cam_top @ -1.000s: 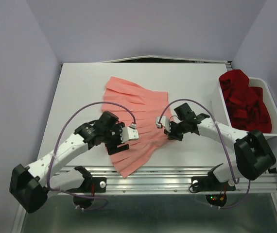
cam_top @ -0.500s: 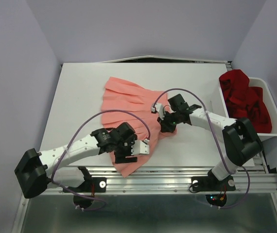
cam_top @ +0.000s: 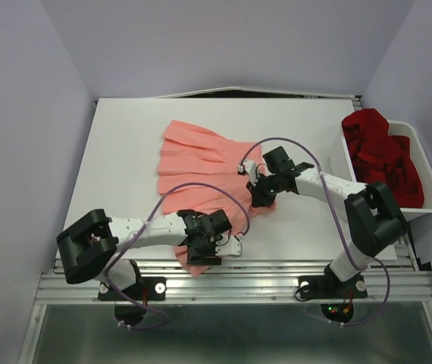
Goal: Fold and stack the skirts
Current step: Fold the skirt
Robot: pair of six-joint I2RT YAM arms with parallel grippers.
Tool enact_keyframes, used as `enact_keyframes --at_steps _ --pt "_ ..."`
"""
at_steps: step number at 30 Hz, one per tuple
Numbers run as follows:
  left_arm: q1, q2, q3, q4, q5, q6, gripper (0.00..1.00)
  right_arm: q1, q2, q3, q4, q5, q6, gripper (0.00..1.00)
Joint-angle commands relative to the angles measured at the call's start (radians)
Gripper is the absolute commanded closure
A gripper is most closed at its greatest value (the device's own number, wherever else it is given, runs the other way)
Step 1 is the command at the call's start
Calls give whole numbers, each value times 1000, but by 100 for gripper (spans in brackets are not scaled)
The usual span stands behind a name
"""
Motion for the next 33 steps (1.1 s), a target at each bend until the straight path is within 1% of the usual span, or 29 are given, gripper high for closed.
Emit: enact_keyframes --at_steps 1,2,4,5,6,7,8,10,11,13,14,15,19,21,22,23,26,30,32,33 --pt "-2 51 -16 66 -117 -52 30 -29 26 49 27 -7 33 99" --pt "-1 65 -22 79 -132 -66 33 -38 31 53 28 -9 35 99" --pt "2 102 -44 106 -168 -65 45 -38 37 61 28 -7 29 99" --pt "8 102 -51 117 -176 -62 52 -38 40 61 28 -7 27 99" --pt "30 88 -64 123 -178 -45 63 -48 40 61 28 -7 24 99" --pt "42 76 -67 131 -187 -39 67 -48 40 61 27 -7 18 99" --pt "69 46 -62 128 -185 -22 75 -48 40 59 25 -4 13 99" --pt "93 9 -48 93 -172 -3 81 -48 36 55 25 -1 12 99" --pt "102 -13 -39 76 -161 4 88 -48 31 55 24 -5 9 99" --pt "122 -91 -2 25 -135 27 94 -58 7 53 15 -7 6 99" --pt "125 -116 10 8 -113 32 100 -58 -7 50 10 -12 3 99" --pt "126 -168 34 -13 -100 41 100 -58 -22 50 -2 -15 1 99" --pt "130 -278 64 -73 -89 59 100 -58 -153 21 -41 -39 -29 99" --pt "133 -336 73 -84 -89 46 100 -58 -229 6 -80 -47 -42 99" --pt "140 -350 82 -88 -89 43 100 -58 -252 4 -99 -50 -60 99" --pt "186 -372 91 -99 -52 29 100 -58 -298 3 -126 -59 -60 99" --pt "257 -413 139 -130 8 38 100 -58 -383 -14 -150 -62 -69 99" --pt "263 -495 189 -179 32 44 100 -58 -441 -5 -238 -79 -80 99" --pt "265 -508 222 -200 33 29 100 -58 -469 4 -252 -73 -65 99" --pt "269 -522 229 -194 17 14 100 -58 -490 6 -240 -41 -56 99"
